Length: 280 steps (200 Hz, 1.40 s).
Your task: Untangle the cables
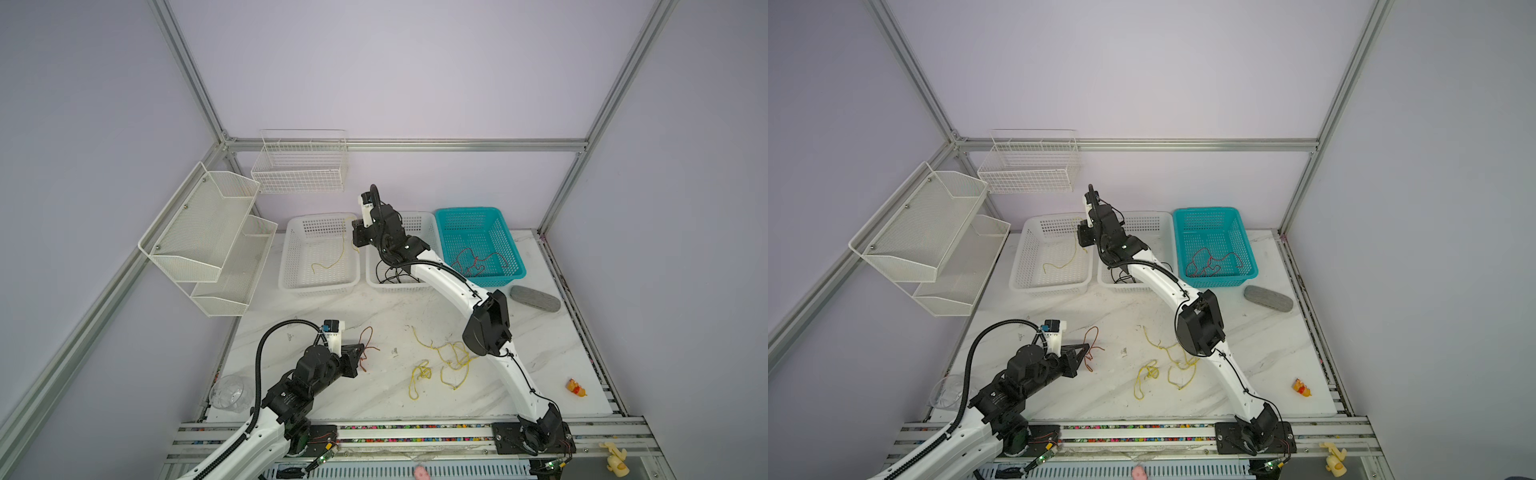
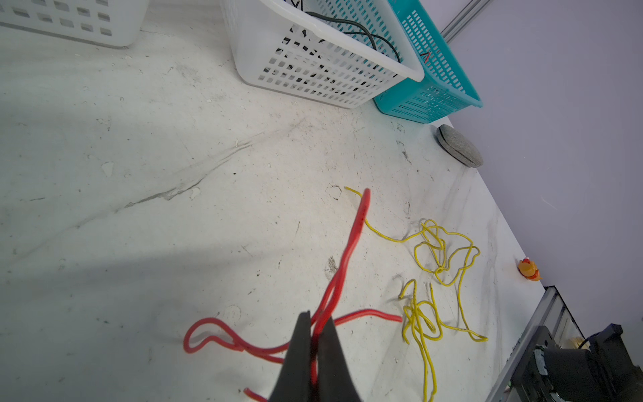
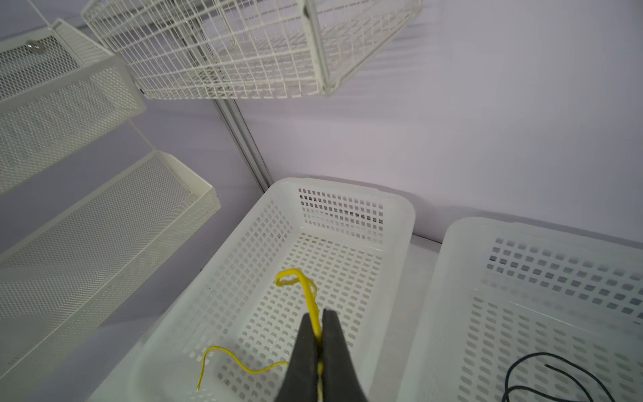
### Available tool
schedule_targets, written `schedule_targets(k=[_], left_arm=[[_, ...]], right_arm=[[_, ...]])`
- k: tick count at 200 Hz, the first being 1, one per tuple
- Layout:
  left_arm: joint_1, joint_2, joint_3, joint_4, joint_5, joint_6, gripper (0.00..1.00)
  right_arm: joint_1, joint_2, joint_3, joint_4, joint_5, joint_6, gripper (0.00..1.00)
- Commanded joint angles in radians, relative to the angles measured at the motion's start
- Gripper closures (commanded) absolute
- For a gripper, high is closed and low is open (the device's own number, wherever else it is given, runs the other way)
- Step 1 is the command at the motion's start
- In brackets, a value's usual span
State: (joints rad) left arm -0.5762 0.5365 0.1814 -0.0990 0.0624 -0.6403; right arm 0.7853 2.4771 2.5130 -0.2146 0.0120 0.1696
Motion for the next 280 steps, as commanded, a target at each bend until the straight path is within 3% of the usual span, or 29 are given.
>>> schedule_targets(k=[1,103,180,280], left_arm=[[0.004,-0.008,-0.034,0.036,-0.004,0.029,1.0],[0.002,-0.012,-0.034,0.035,-0.003,0.03,1.0],[0.002,-0.004,-0.032,0.036,-0.008,0.03,1.0],[0.003,-0.004,-0.033,0.033,-0.013,0.03,1.0]], right_arm=[[0.028,0.028,0.044,-0.025,-0.012,-0.048,1.0],[0.107,0.132,0.049,-0.015,-0.01,-0.152,1.0],[0.123,0.142,0.065,-0.032,0.034,-0.212,0.76],[0.125,0.044,0.085,-0.062,0.059,-0.262,0.49]])
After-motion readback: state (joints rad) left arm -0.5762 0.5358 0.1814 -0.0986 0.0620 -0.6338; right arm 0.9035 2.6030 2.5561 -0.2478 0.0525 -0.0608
